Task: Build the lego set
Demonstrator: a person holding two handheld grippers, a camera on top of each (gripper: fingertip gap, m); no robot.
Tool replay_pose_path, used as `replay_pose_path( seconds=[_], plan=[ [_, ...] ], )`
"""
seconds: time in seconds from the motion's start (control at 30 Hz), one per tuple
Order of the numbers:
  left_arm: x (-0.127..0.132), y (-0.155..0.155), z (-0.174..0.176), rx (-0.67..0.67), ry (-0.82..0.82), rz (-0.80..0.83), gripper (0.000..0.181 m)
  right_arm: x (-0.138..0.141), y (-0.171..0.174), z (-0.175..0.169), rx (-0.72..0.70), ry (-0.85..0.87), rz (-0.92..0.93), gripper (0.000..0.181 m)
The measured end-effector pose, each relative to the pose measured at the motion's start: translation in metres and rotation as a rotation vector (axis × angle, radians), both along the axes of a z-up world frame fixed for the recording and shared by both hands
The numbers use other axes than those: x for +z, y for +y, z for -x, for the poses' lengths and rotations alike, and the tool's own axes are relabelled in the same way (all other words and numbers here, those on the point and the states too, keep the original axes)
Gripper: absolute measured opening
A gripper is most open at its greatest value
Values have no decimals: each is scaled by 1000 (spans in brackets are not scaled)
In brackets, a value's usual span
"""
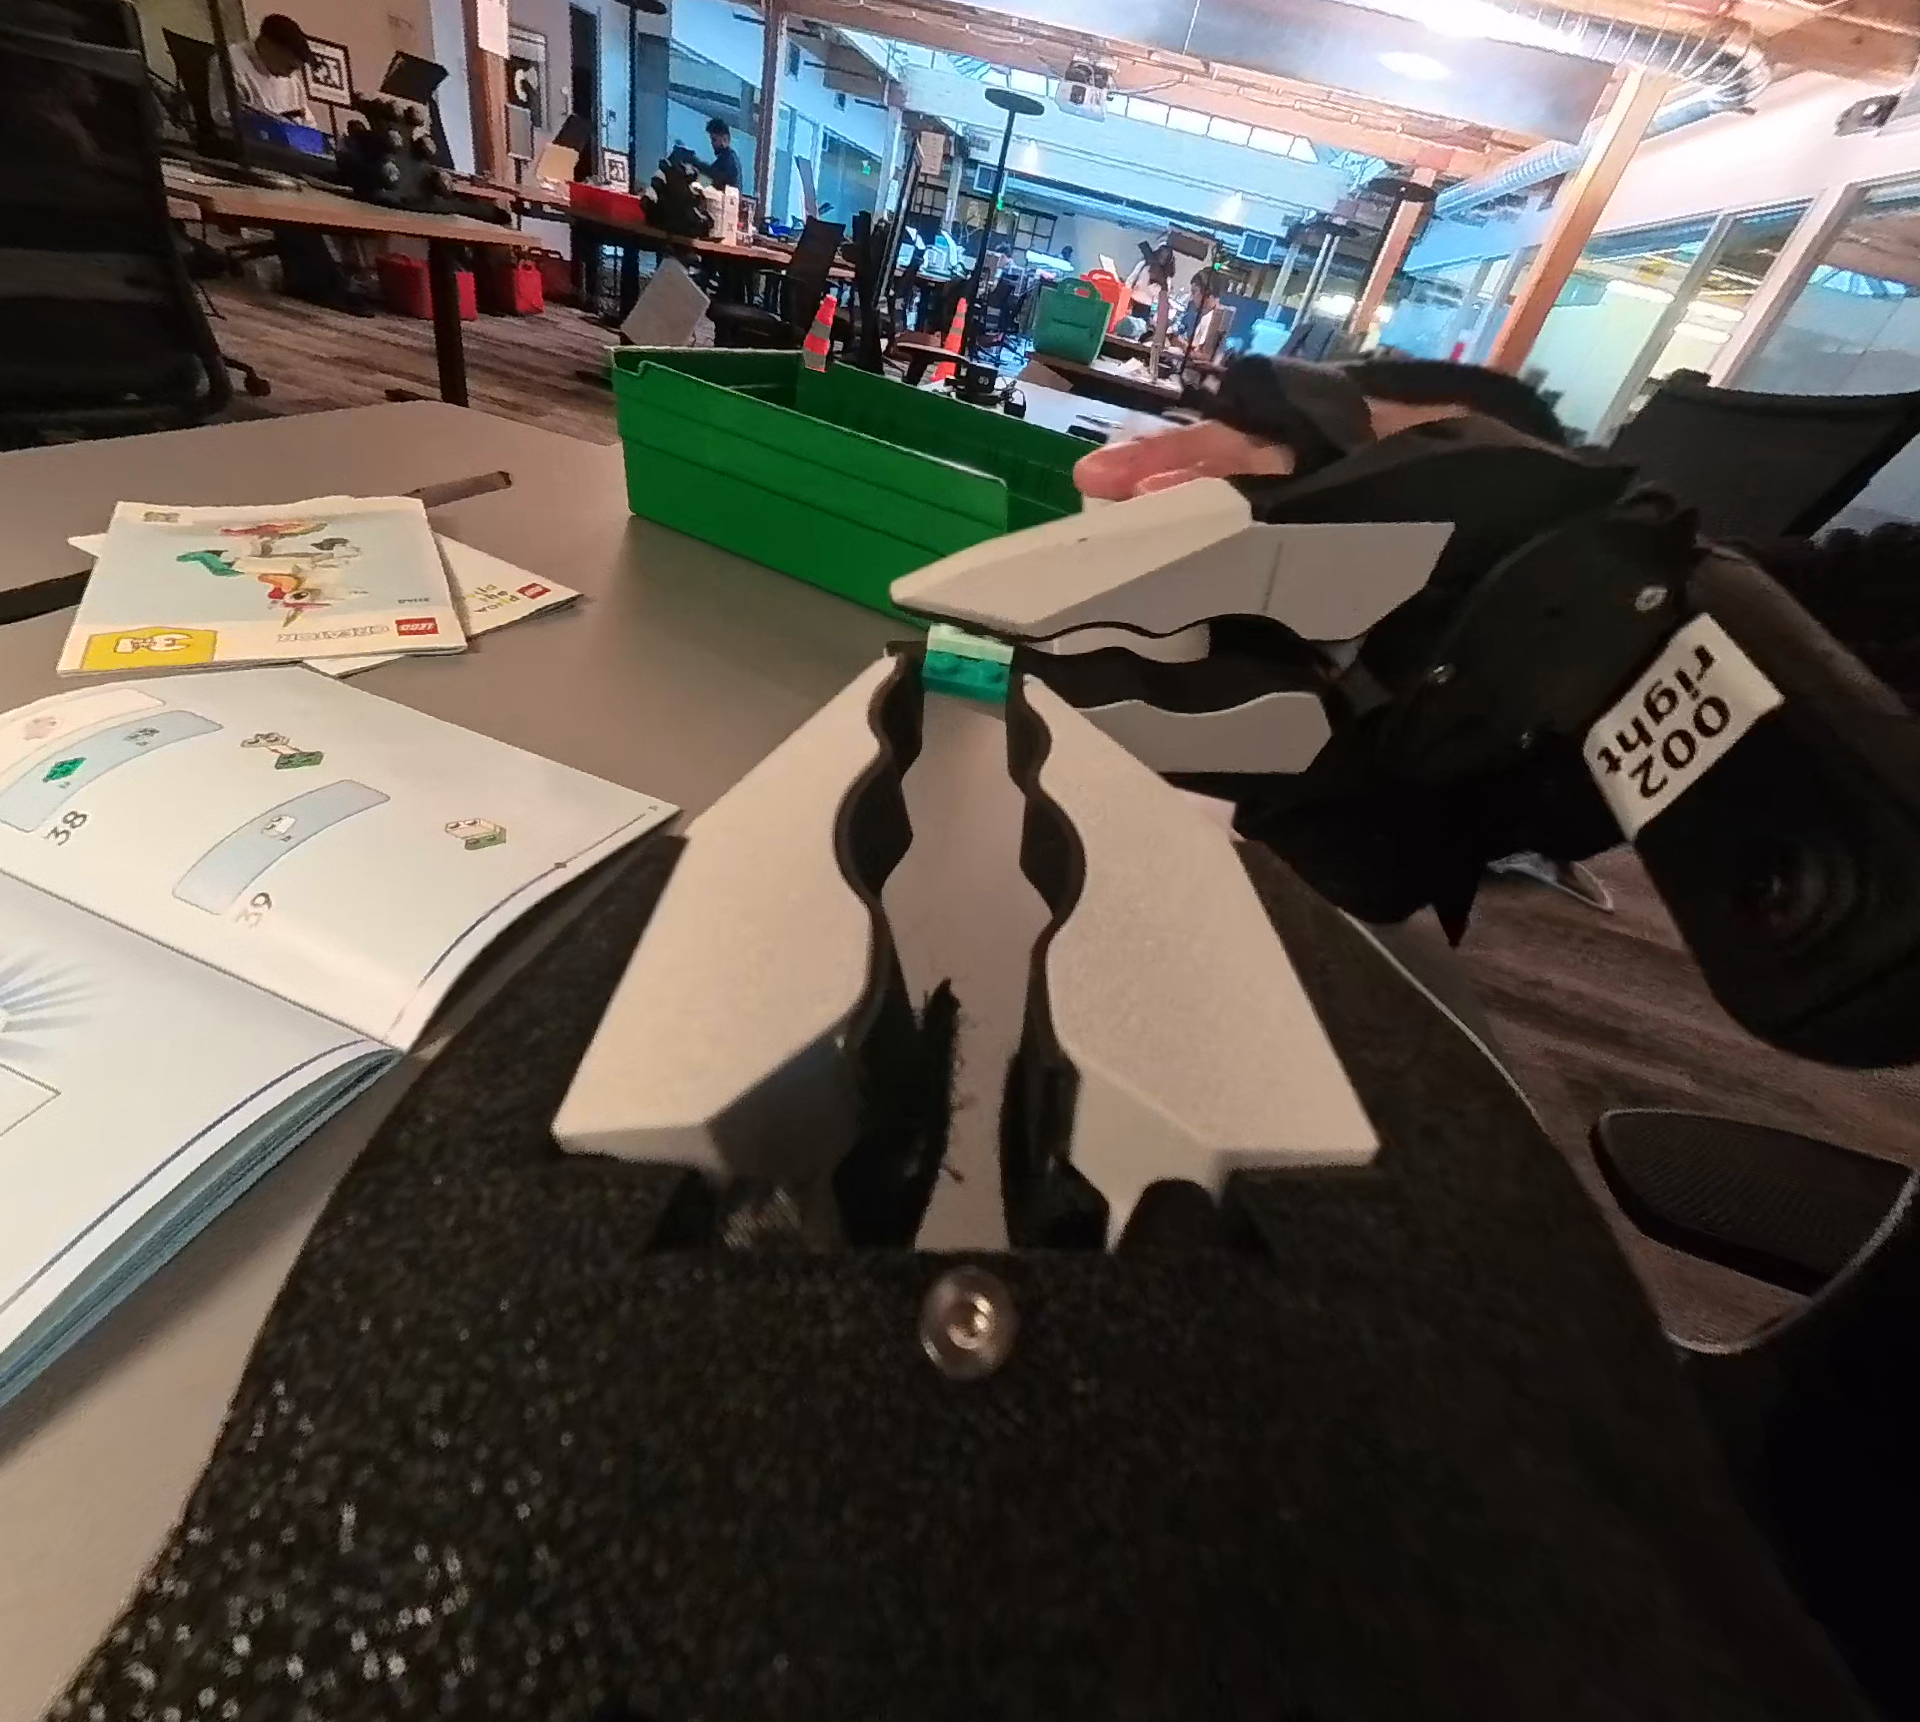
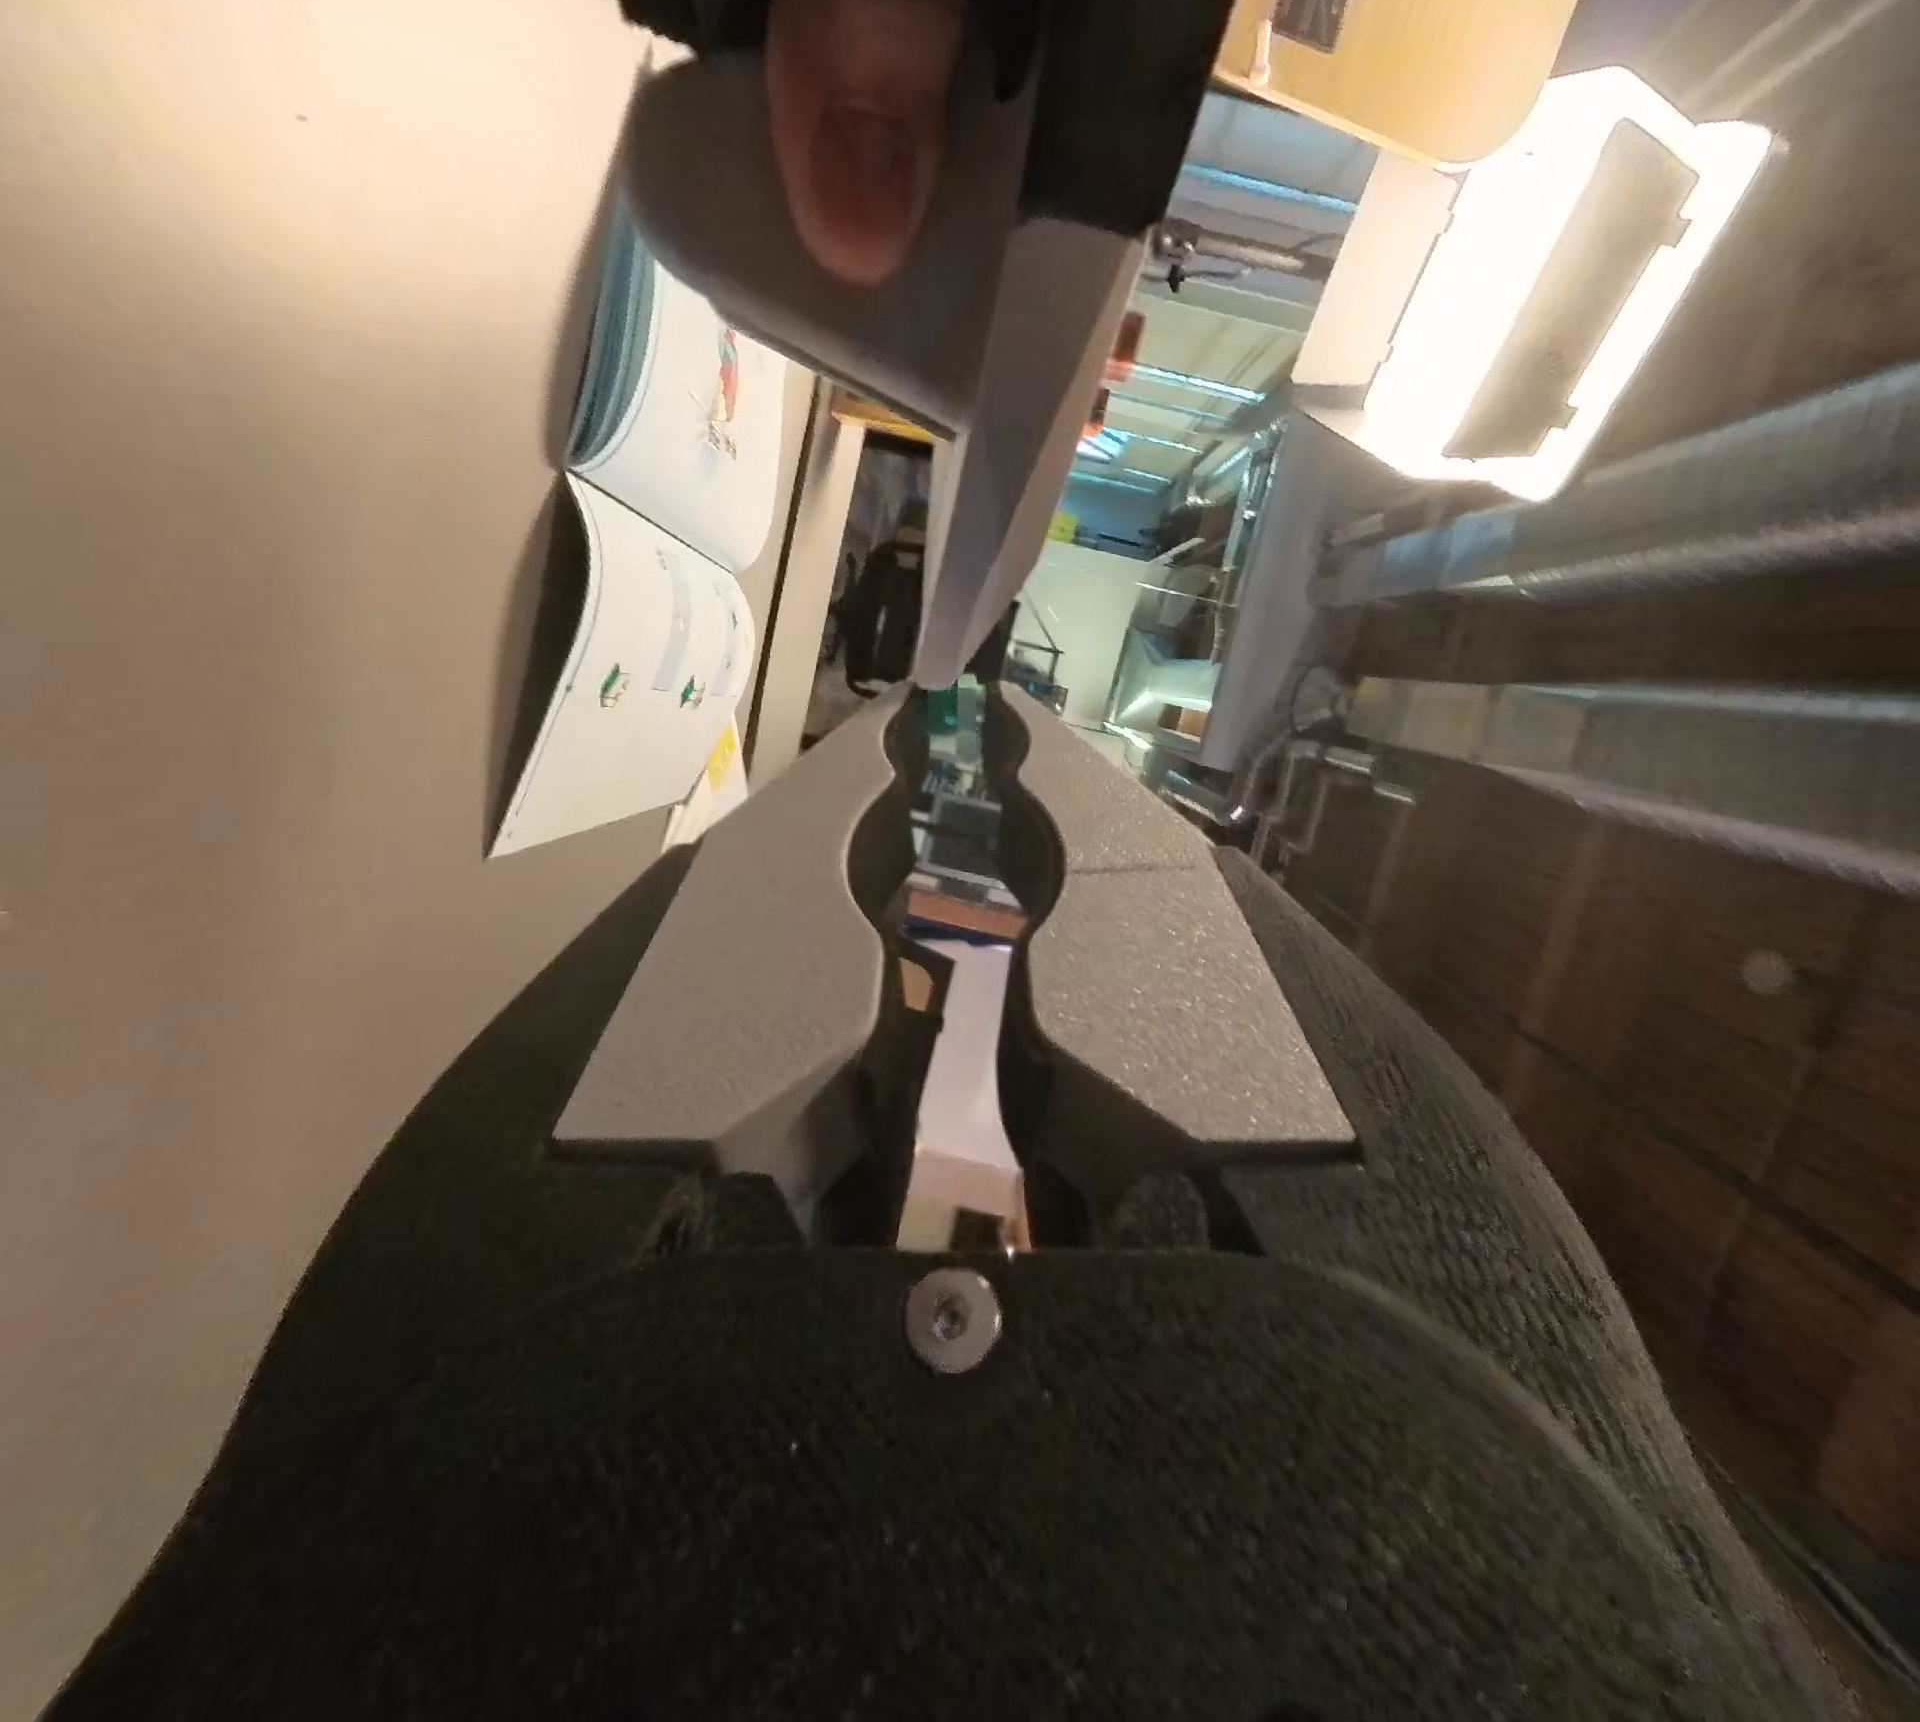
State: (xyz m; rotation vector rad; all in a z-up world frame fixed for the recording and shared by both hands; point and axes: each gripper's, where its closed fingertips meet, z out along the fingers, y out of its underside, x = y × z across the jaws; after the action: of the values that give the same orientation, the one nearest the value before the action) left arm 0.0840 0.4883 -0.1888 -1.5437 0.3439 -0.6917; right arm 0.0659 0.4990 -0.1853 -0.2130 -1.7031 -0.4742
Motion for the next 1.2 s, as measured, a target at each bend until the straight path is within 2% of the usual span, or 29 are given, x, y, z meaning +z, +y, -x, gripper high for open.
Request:
replay_pose_path(
  seconds=[0.17, 0.3, 0.37, 0.43, 0.5, 0.67, 0.73, 0.93, 1.03, 1.2],
  plan=[
    [2, 0, 1, 26, -11, -10, 14, 2, 1, 0, -40, 51, 41, 6],
    [-4, 2, 2, 24, 11, 15, 14, -6, 2, 1, -20, 46, 98, 6],
    [-9, 3, 1, 20, 28, 34, 14, -13, 3, 0, -11, 38, 215, 8],
    [-23, 7, 4, 48, 119, 77, 13, -23, 12, -9, -45, 11, 328, 33],
    [-45, 8, 3, 33, 230, 172, 13, -31, 24, -23, -79, 8, 457, 41],
    [-88, 5, -17, -62, 370, 346, 13, -57, 48, -63, -202, 77, 898, 42],
    [-103, 2, -22, -87, 436, 402, 14, -65, 45, -72, -218, 109, 1082, 44],
    [-125, -8, -29, -150, 502, 492, 13, -66, 28, -88, -215, 173, 1419, 56],
    [-128, -14, -32, -178, 529, 502, 13, -65, 13, -91, -199, 146, 1529, 61],
    [-127, -18, -31, -164, 496, 542, 14, -58, 2, -93, -198, 147, 1545, 68]
  ],
)
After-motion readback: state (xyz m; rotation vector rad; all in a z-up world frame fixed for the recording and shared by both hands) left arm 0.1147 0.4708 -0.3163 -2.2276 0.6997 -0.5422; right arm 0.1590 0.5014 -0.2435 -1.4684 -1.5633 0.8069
